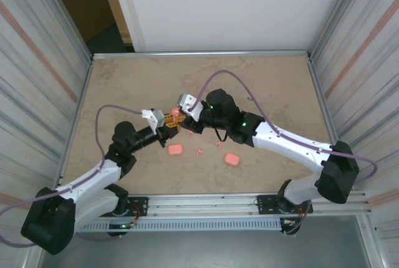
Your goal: Insert the wireless bluetooth earbuds into the charging case
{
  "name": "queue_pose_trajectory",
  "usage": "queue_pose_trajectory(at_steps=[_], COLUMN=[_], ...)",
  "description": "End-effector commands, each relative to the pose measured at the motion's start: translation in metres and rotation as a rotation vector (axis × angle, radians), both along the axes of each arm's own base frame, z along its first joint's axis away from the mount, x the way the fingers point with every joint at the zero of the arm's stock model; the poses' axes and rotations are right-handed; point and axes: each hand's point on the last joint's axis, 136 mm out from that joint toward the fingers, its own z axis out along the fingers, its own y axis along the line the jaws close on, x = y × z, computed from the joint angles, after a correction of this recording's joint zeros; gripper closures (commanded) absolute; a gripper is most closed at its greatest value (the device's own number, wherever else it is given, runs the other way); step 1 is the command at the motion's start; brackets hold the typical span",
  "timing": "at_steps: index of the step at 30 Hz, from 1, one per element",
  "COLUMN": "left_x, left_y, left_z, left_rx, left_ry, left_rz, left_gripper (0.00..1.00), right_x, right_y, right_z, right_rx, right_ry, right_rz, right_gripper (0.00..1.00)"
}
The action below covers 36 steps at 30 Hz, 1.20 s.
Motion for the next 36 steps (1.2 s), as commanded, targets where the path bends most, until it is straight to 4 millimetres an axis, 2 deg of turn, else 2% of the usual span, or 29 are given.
queue_pose_trajectory(at_steps=[1, 10, 16, 20, 26, 32, 36], left_x=[-0.001, -0.002, 0.000, -0.001, -0.004, -0.005, -0.006], left_y=[0.001, 0.002, 0.004, 0.005, 0.008, 0.009, 0.009], left_z=[0.029, 0.030, 0.030, 0.031, 0.035, 0.038, 0.040], left_rx=[-0.052, -0.054, -0.056, -0.058, -0.062, -0.066, -0.067], left_ry=[-0.077, -0.081, -0.084, -0.091, -0.108, -0.116, -0.121], left_rz=[-0.006, -0.004, 0.012, 0.018, 0.028, 0.028, 0.025], left_gripper=[1.00, 1.00, 1.00, 1.00, 1.00, 1.00, 1.00], right_x=[-0.010, -0.007, 0.006, 0.019, 0.051, 0.085, 0.104], right_y=[-0.003, -0.018, -0.039, -0.056, -0.085, -0.115, -0.130], right_z=[0.016, 0.048, 0.063, 0.068, 0.057, 0.025, -0.005], right_rx=[0.030, 0.123, 0.220, 0.273, 0.331, 0.334, 0.289], right_ry=[0.006, 0.036, 0.094, 0.151, 0.304, 0.497, 0.612], right_rz=[0.039, -0.002, -0.073, -0.132, -0.271, -0.434, -0.522], right_gripper=[0.64, 0.49, 0.38, 0.34, 0.32, 0.32, 0.33])
